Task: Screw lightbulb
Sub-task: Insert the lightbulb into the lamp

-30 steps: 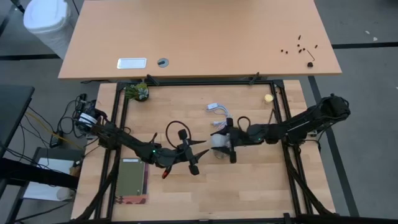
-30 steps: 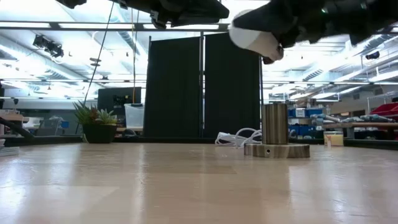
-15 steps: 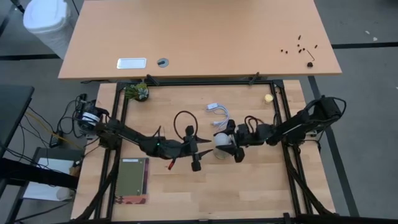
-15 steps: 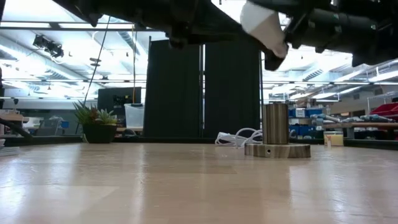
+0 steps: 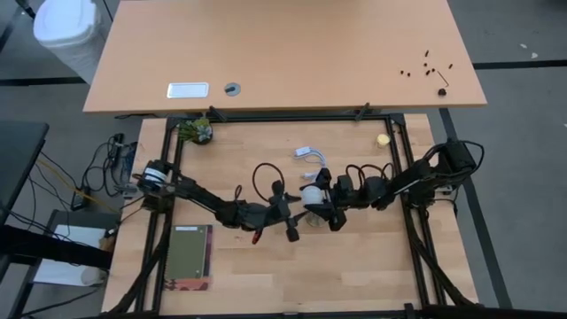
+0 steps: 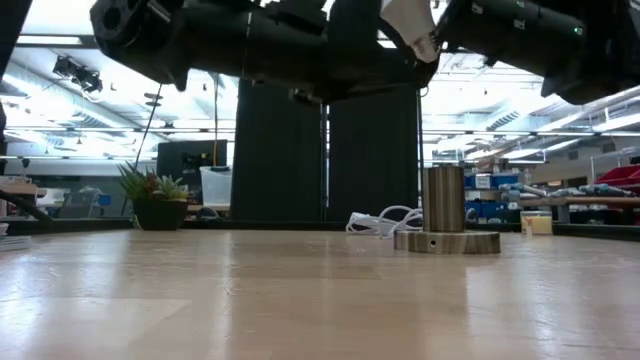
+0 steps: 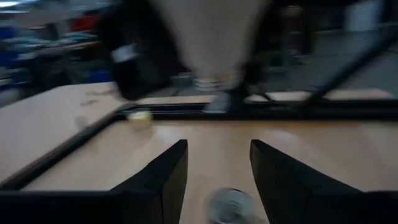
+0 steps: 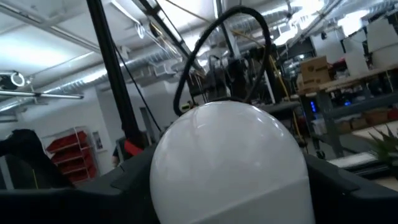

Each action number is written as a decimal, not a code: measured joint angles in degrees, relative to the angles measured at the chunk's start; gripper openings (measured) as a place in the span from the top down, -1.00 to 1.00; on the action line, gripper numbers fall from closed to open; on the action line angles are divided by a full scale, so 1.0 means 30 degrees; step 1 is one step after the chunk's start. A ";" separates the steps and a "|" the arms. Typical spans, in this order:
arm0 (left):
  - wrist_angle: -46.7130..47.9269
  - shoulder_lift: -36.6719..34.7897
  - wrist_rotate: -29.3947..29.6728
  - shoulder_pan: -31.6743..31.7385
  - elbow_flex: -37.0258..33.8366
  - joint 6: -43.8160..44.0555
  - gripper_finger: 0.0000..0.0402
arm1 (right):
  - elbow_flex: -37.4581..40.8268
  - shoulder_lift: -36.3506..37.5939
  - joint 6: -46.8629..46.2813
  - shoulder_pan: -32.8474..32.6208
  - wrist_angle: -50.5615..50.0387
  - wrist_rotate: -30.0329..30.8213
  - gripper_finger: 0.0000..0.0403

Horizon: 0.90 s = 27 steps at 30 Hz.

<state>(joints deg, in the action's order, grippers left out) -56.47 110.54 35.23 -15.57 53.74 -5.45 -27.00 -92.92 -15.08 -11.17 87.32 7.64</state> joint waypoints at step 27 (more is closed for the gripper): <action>0.0665 0.0120 -0.1986 0.0816 0.2265 -0.0073 0.05 | -0.0228 -0.0058 0.0136 -0.0002 -0.0122 -0.0007 -0.41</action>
<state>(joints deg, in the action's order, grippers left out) -54.47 110.90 29.28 -13.13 60.53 -5.67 -27.68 -93.10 -14.67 -11.18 86.95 7.62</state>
